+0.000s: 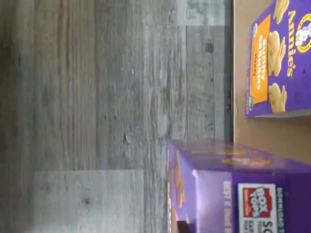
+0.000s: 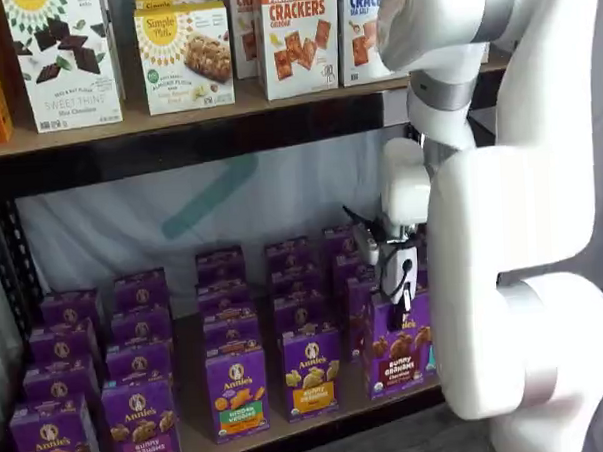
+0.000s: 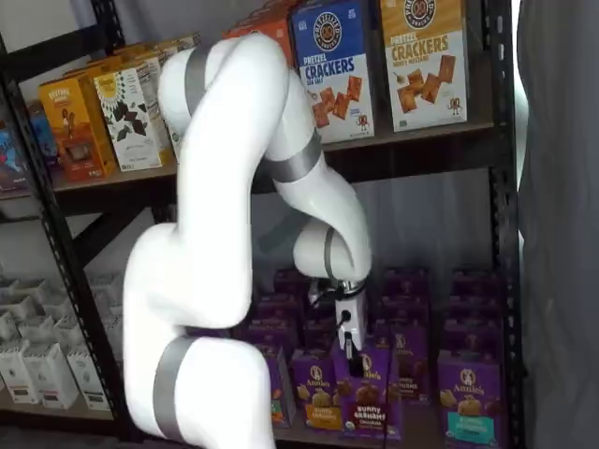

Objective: Pick up the purple box with a brown patch in the center, on the bottom shelf, the fifth box from the left

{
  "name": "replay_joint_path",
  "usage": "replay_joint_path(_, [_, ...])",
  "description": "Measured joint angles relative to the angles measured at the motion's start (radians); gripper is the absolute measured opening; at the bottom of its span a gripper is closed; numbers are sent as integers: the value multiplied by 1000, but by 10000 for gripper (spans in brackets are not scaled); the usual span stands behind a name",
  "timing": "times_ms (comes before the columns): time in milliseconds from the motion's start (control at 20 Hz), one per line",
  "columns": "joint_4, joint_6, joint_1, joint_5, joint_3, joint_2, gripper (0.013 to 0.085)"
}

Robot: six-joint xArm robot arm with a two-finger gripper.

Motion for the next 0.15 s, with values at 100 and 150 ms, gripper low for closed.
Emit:
replay_joint_path(100, [-7,9,1,28,14,-33,290])
replay_joint_path(150, [-8,11,2,39,21,-48,290])
